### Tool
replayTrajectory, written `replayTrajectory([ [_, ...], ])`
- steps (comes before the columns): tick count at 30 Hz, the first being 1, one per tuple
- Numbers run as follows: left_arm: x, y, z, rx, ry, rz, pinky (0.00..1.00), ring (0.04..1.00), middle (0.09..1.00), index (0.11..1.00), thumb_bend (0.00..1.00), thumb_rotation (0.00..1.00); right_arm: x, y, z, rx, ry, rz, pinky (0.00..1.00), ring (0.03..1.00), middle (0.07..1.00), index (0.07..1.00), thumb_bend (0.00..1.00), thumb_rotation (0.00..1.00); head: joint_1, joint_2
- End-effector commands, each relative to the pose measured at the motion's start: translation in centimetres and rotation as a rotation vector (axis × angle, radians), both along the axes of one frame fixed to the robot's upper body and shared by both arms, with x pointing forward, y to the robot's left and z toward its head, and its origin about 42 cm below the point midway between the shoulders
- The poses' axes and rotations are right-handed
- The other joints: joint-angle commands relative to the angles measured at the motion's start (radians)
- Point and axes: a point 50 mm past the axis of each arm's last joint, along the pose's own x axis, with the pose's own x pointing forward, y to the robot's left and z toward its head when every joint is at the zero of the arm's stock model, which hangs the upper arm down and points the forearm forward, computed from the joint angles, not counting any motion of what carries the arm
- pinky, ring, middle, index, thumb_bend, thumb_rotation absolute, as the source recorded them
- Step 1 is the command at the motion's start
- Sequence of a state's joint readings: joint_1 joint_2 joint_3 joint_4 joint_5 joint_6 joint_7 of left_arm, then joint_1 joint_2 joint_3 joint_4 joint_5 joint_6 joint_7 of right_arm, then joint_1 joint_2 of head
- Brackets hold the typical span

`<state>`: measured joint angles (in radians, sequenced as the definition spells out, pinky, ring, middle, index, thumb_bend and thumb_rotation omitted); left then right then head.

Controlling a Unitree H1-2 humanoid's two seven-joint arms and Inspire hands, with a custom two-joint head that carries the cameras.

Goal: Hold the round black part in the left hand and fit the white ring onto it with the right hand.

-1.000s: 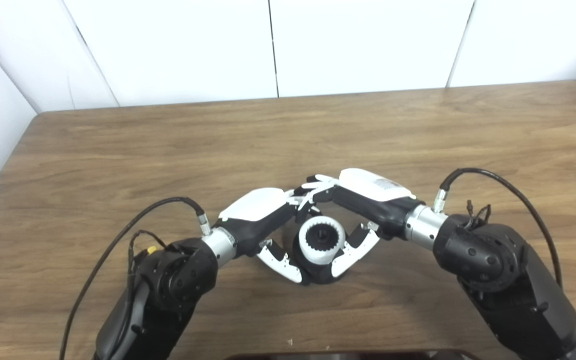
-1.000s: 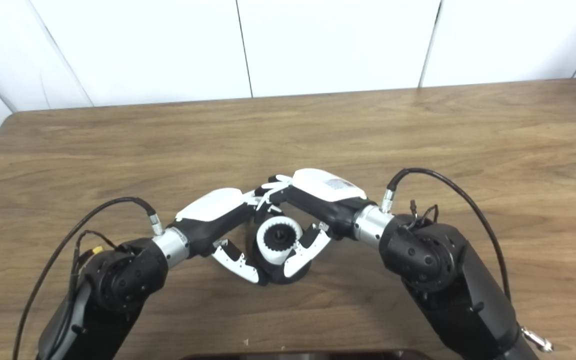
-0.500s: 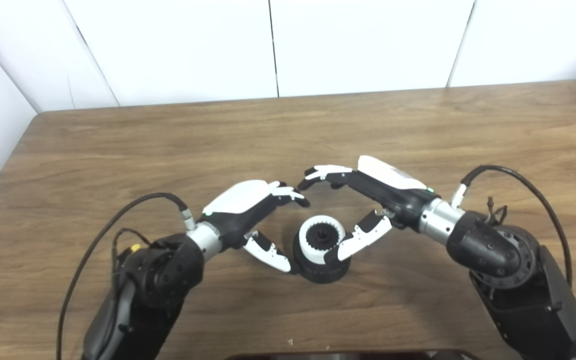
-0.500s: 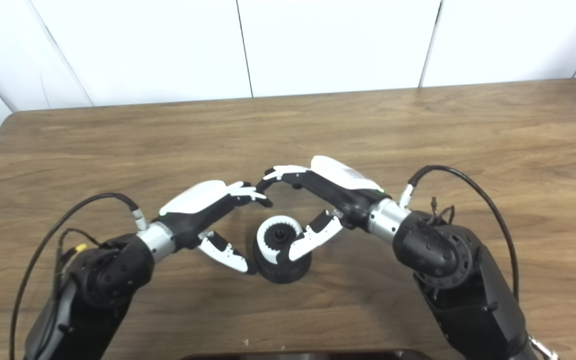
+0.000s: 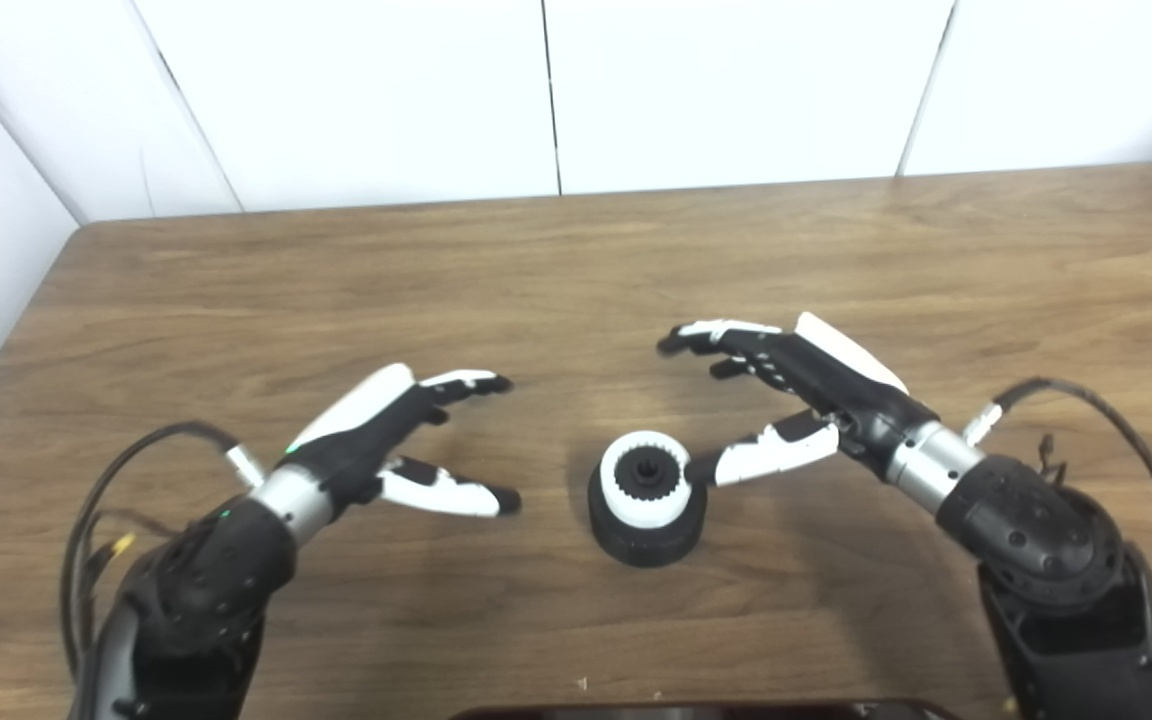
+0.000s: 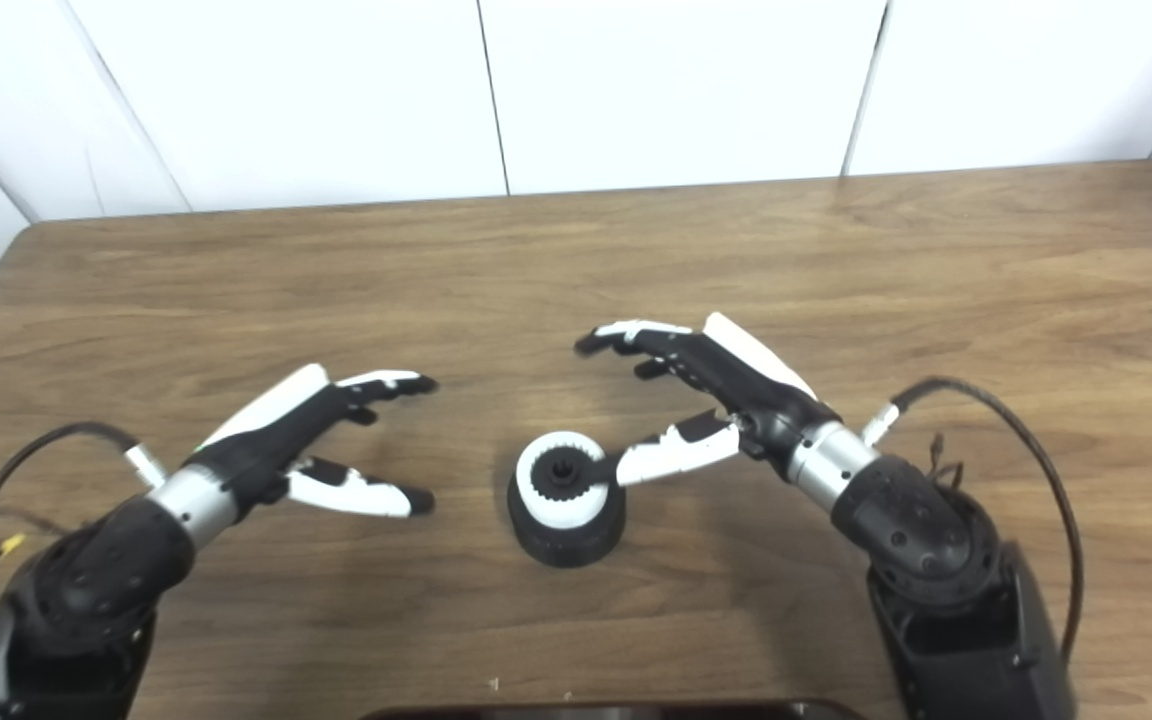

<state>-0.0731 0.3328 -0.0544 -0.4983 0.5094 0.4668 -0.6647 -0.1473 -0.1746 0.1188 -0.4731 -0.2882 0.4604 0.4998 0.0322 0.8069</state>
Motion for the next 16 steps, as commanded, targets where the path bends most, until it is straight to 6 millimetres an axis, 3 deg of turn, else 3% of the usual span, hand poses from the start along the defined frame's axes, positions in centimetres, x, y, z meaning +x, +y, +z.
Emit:
replayTrajectory([
  [1, -0.6, -0.2, 0.6, -0.135, -0.073, 0.075, 0.88, 0.907, 0.915, 0.905, 0.87, 0.45, -0.6, 0.3, 0.5, 0.090, -0.033, -0.044, 0.87, 0.910, 0.901, 0.836, 0.81, 0.48, -0.002, 0.005],
  [4, -1.6, -0.3, 0.0, -0.245, -0.107, 0.166, 0.87, 0.905, 0.919, 0.932, 0.71, 0.46, -1.4, 0.4, 0.1, 0.125, -0.040, -0.089, 0.85, 0.905, 0.913, 0.865, 0.69, 0.58, -0.012, 0.008],
  [7, -2.6, -0.9, -0.7, -0.337, -0.160, 0.266, 0.84, 0.899, 0.934, 0.980, 0.56, 0.66, -2.3, 0.5, -0.2, 0.178, -0.040, -0.153, 0.80, 0.894, 0.917, 0.883, 0.58, 0.63, -0.015, 0.011],
  [9, -3.0, -1.2, -1.1, -0.401, -0.163, 0.306, 0.87, 0.921, 0.967, 0.996, 0.54, 0.86, -2.8, 0.7, -0.5, 0.225, -0.026, -0.202, 0.78, 0.879, 0.905, 0.878, 0.54, 0.65, -0.014, 0.011],
  [10, -3.2, -1.3, -1.2, -0.423, -0.163, 0.318, 0.88, 0.930, 0.977, 0.998, 0.55, 0.90, -3.0, 0.8, -0.6, 0.252, -0.017, -0.220, 0.76, 0.870, 0.902, 0.878, 0.54, 0.67, -0.014, 0.011],
  [16, -3.7, -2.1, -1.7, -0.529, -0.121, 0.340, 0.97, 0.997, 1.000, 1.000, 0.55, 0.96, -3.2, 1.3, -1.3, 0.348, 0.008, -0.273, 0.82, 0.905, 0.942, 0.913, 0.48, 0.75, -0.021, 0.010],
])
